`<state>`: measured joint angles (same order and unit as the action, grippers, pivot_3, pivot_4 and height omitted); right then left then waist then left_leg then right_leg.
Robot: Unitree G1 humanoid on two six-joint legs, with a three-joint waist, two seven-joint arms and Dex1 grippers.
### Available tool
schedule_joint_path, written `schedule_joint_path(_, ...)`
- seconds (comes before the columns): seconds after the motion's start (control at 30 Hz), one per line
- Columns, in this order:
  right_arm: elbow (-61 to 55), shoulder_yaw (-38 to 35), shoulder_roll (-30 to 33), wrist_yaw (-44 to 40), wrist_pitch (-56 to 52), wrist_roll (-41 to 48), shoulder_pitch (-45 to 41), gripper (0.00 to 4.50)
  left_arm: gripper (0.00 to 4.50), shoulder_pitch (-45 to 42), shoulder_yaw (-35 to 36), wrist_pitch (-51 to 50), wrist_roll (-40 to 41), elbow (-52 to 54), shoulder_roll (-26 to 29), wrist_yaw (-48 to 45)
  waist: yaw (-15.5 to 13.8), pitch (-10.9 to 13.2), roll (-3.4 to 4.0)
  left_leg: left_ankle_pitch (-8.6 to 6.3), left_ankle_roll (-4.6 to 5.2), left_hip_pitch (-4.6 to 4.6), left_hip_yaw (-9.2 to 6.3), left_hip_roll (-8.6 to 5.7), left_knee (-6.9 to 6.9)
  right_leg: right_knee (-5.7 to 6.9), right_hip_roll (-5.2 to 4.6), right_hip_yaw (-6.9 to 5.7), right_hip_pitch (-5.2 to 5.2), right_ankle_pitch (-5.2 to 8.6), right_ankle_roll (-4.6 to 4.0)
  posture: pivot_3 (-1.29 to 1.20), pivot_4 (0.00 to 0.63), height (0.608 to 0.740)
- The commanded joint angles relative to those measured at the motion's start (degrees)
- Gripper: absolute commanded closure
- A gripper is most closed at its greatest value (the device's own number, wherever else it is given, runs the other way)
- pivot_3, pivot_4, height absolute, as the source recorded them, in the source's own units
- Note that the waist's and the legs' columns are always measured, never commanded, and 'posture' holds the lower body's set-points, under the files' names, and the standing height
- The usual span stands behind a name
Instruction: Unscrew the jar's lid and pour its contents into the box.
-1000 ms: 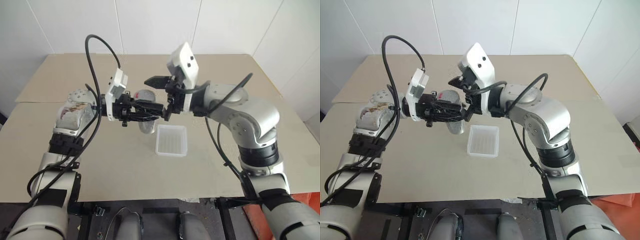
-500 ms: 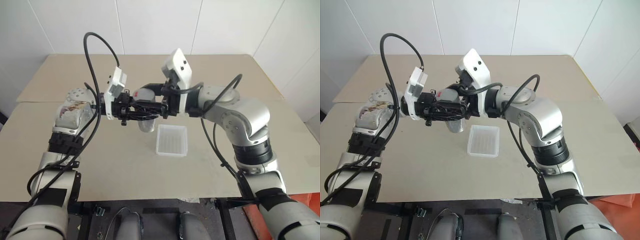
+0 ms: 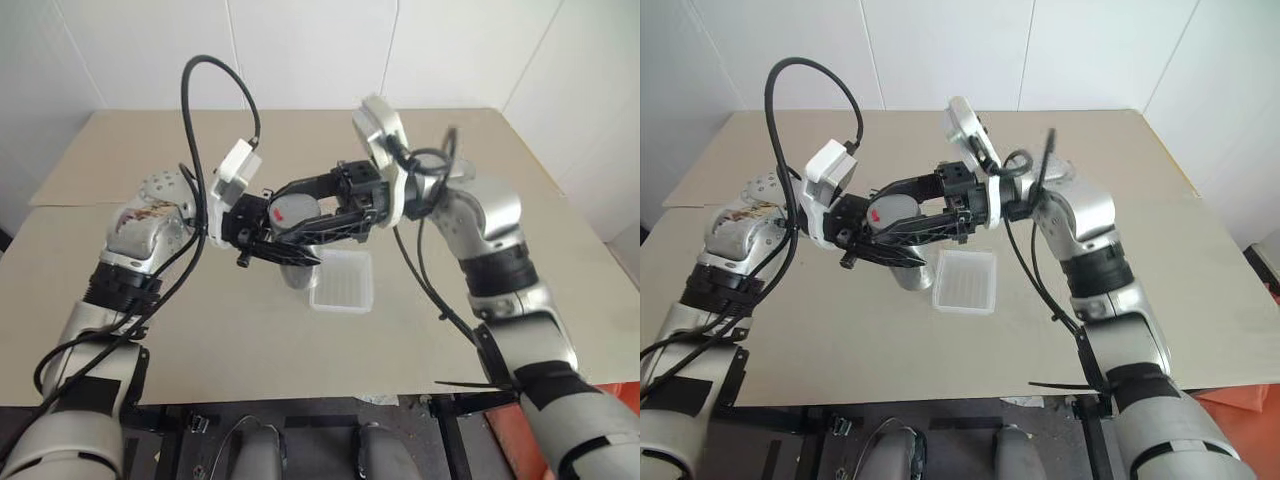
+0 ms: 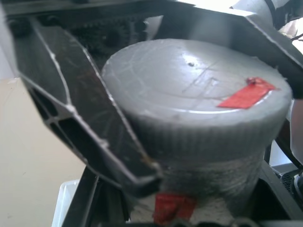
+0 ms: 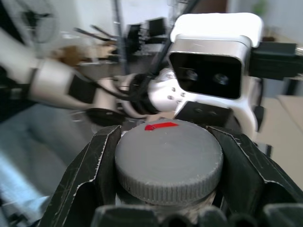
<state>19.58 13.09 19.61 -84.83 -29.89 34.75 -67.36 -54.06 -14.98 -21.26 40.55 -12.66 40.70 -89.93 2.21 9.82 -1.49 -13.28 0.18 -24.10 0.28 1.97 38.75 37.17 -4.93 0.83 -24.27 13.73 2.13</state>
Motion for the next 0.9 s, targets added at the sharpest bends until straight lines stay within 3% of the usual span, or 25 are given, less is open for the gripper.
schedule_joint_path(0.03, 5.8, 4.0, -1.3, -7.7, 6.9, 3.3, -4.6, 1.75, 2.55, -1.1, -2.4, 2.7, 4.2, 3.4, 1.4, -2.6, 0.3, 0.0, 0.01, 0.0, 0.0, 0.0, 0.0, 0.01, 0.02, 0.0, 0.0, 0.0, -0.02, 0.0, 0.0, 0.0, 0.15, 0.74)
schedule_joint_path(0.2, 11.6, 3.3, -2.7, -7.7, 10.9, 0.4, -6.2, 1.75, 2.55, -0.8, -2.8, 3.7, 4.1, 3.0, 2.5, -2.6, 0.2, 0.0, 0.02, 0.0, 0.0, -0.03, 0.0, 0.0, 0.02, 0.02, 0.0, -0.01, -0.02, 0.0, 0.0, 0.0, 0.15, 0.74)
schedule_joint_path(0.37, 7.0, -2.3, -0.5, -4.2, 9.8, 0.0, -3.3, 0.19, 2.55, 0.0, -1.3, 4.5, 1.3, -0.9, 2.9, -2.6, -0.4, 0.0, 0.03, 0.01, -0.01, -0.08, -0.02, -0.01, 0.07, 0.03, 0.0, -0.03, -0.02, 0.0, 0.0, 0.0, 0.15, 0.74)
schedule_joint_path(0.4, 4.3, -3.6, 0.5, -2.4, 9.7, -0.1, -1.8, 0.09, 2.55, 0.2, -0.8, 4.6, 0.3, -1.9, 2.8, -2.6, -0.6, 0.0, 0.03, 0.01, -0.01, -0.09, -0.03, 0.0, 0.08, 0.02, 0.0, -0.05, -0.01, 0.0, 0.0, 0.0, 0.15, 0.74)
schedule_joint_path(0.67, -22.9, -9.6, 5.3, 21.0, -1.8, -0.3, 10.5, 0.09, 2.55, 0.6, 4.7, 6.5, -6.9, -10.3, -0.2, -0.6, -1.2, 0.0, 0.03, 0.01, -0.01, -0.1, -0.02, -0.01, 0.08, 0.03, -0.01, -0.05, -0.04, 0.0, 0.0, 0.0, 0.15, 0.74)
schedule_joint_path(0.8, -33.7, -6.1, 3.4, 36.8, -11.7, -5.2, 11.8, 0.09, 2.55, 0.0, 6.1, 7.2, -11.0, -12.0, -2.9, 4.0, -1.1, 0.0, 0.03, 0.01, -0.01, -0.09, -0.02, -0.01, 0.09, 0.06, -0.01, -0.03, -0.07, 0.0, 0.0, 0.0, 0.15, 0.74)
schedule_joint_path(0.9, -35.3, -4.0, 0.7, 42.8, -14.7, -7.3, 11.2, 0.09, 2.55, 0.1, 7.0, 7.2, -12.3, -11.9, -4.3, 4.6, -1.1, 0.0, 0.03, 0.01, -0.01, -0.07, -0.02, -0.02, 0.09, 0.03, -0.01, -0.03, -0.05, 0.0, 0.0, 0.0, 0.15, 0.74)
